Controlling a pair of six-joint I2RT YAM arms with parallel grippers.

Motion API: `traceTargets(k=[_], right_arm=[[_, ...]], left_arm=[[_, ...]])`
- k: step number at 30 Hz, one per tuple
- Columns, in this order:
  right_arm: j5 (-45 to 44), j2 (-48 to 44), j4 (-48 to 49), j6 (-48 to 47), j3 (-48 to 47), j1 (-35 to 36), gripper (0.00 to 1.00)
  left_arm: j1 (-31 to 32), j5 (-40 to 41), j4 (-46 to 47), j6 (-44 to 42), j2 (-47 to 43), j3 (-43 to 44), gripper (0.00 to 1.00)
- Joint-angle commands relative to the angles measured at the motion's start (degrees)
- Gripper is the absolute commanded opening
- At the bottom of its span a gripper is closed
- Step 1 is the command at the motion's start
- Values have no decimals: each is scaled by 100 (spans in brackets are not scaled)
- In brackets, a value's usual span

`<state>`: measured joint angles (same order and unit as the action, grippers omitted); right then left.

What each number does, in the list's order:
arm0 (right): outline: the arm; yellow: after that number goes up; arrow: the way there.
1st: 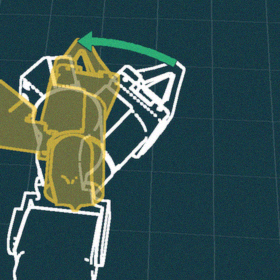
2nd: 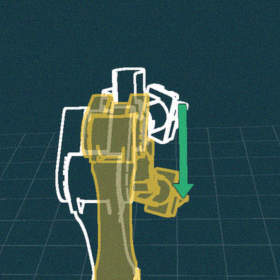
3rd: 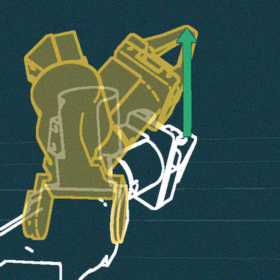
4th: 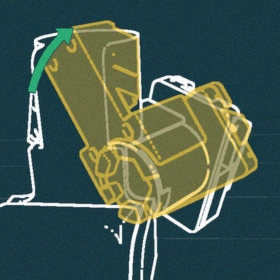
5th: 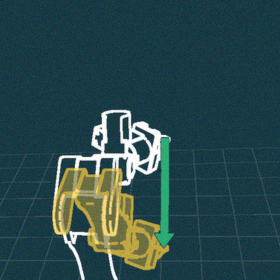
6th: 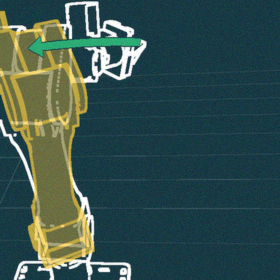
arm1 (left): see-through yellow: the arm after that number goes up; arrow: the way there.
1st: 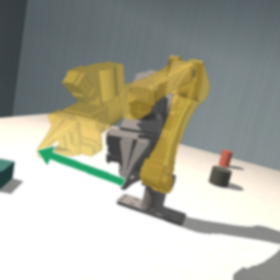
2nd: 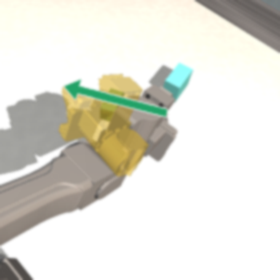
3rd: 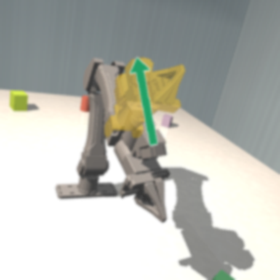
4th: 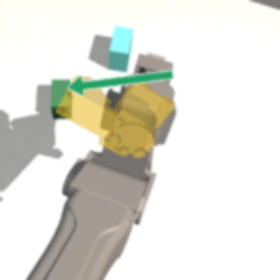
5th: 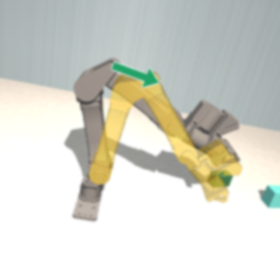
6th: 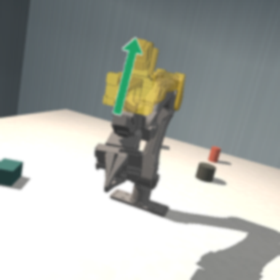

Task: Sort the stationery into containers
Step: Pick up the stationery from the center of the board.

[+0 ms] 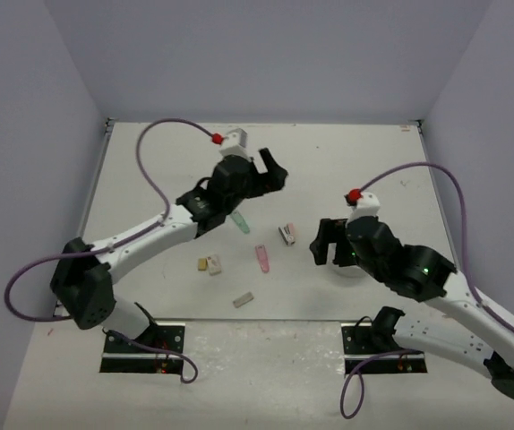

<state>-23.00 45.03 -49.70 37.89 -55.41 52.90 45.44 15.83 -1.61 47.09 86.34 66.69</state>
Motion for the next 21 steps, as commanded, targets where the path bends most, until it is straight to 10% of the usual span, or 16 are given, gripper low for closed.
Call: traceTargets(k=[1,21], right_arm=[[763,1216,1302,-159,83,62,89],[1428,5287,2454,-265,-884,161,58]], left_arm=[[-587,911,-1331,38,-1247,-620,100],[-642,1306,-2492,-465,-3289,-1635,100]])
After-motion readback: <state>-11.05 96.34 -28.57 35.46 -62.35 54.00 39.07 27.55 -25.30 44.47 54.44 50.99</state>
